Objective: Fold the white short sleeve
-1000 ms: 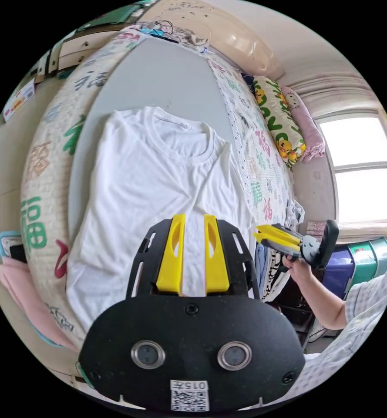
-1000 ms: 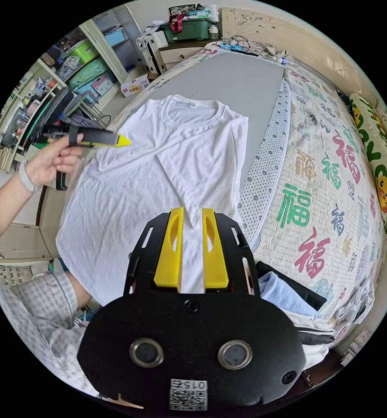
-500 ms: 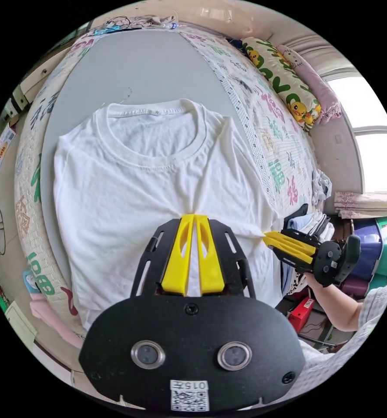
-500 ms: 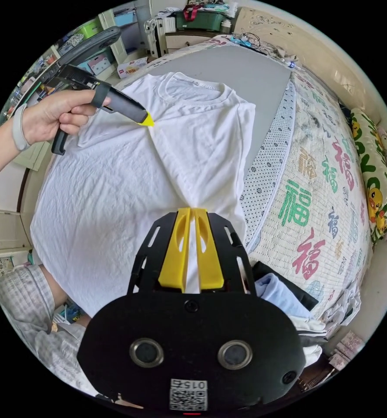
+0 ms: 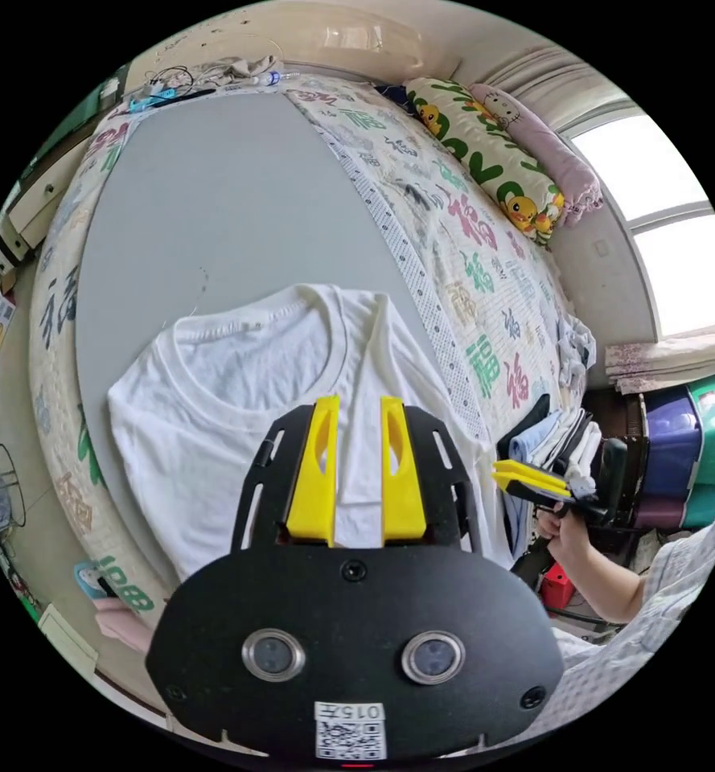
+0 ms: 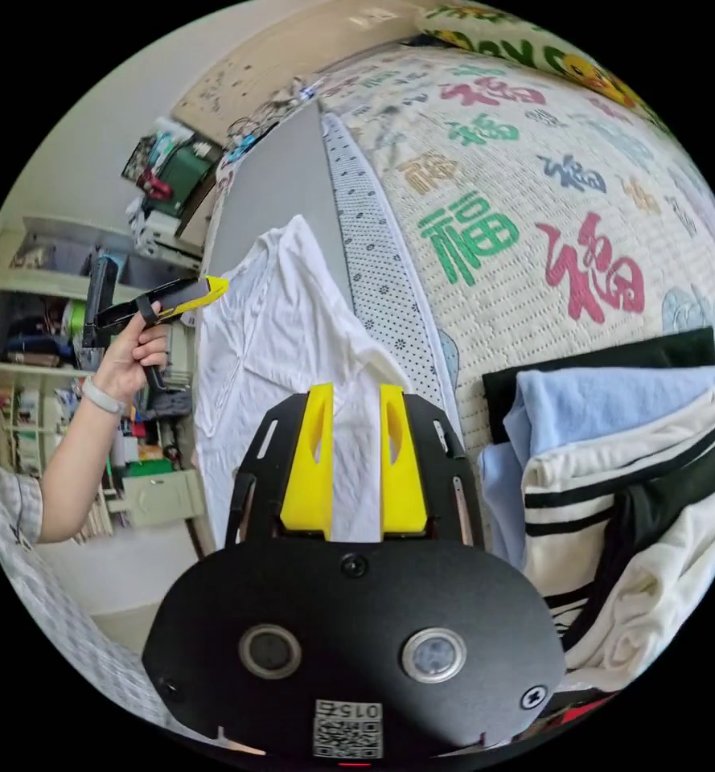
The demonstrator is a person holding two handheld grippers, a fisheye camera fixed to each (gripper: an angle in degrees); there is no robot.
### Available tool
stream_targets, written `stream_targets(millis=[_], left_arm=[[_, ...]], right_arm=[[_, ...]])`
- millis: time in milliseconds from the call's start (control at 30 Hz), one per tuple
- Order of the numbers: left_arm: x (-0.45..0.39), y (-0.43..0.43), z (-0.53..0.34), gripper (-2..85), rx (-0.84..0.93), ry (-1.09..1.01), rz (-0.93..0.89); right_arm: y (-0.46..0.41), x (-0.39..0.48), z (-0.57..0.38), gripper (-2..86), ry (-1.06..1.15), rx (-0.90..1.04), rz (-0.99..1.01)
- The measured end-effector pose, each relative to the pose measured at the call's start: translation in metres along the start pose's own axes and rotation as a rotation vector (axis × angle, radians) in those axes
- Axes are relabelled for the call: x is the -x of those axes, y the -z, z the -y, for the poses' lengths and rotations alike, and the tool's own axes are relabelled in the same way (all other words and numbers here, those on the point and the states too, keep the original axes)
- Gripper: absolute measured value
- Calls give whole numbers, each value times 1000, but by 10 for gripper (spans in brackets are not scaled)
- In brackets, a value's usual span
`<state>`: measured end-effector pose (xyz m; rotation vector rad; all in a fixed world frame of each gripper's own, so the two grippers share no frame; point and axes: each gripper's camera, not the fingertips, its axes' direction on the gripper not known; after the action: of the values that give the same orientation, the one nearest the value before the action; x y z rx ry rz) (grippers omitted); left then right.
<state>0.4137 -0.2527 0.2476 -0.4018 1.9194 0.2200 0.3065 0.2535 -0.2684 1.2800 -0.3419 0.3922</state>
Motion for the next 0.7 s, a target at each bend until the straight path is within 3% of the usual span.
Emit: stream_targets(millis=[300,533,700], left_arm=[[1,-77,91,69,79,34,-65],[10,-97,101,32,85,63,-63],[22,-99,99,79,124,71,-70]], right_arm=[[-35,-77,4,62,-356,-102,306],[-42,-100,0,30,-431,-146,317],[-49,-111,6,64,-425,-109,388]])
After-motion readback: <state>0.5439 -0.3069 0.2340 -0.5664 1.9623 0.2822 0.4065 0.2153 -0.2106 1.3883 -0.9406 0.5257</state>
